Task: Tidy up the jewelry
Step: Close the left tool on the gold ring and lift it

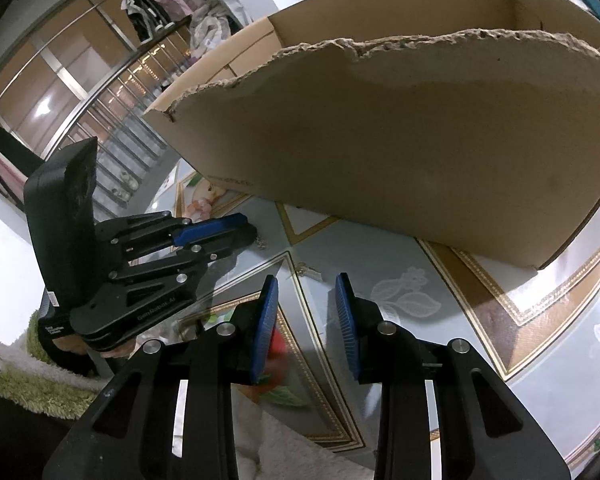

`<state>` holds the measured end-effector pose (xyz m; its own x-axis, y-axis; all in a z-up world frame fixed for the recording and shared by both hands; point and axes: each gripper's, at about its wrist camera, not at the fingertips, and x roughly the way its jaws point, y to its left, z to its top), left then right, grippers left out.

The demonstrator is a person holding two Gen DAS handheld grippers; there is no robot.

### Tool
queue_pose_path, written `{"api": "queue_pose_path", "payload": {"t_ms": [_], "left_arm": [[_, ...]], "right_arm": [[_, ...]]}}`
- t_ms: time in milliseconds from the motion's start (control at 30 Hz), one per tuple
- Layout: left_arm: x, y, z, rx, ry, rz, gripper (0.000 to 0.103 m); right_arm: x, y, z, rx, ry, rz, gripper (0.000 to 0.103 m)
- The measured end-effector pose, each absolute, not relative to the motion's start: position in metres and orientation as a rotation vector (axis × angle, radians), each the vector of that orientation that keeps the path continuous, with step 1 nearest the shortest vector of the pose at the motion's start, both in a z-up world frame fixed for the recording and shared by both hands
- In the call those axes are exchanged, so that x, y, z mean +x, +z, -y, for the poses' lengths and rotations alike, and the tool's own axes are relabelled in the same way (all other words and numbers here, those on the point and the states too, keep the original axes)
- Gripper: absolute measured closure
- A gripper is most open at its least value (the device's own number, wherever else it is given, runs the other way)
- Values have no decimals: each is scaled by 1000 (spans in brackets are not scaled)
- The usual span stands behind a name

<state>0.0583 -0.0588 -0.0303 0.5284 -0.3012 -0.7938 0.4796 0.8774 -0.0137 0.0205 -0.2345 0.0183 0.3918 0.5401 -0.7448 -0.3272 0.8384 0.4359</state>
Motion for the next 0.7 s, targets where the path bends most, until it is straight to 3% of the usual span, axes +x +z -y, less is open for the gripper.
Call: {"api": "queue_pose_path", "payload": {"t_ms": [700], "left_arm": [[52,-5,5,24,-422,-862,93]], "right_arm": [[11,26,232,188,565,-1001,73]]}}
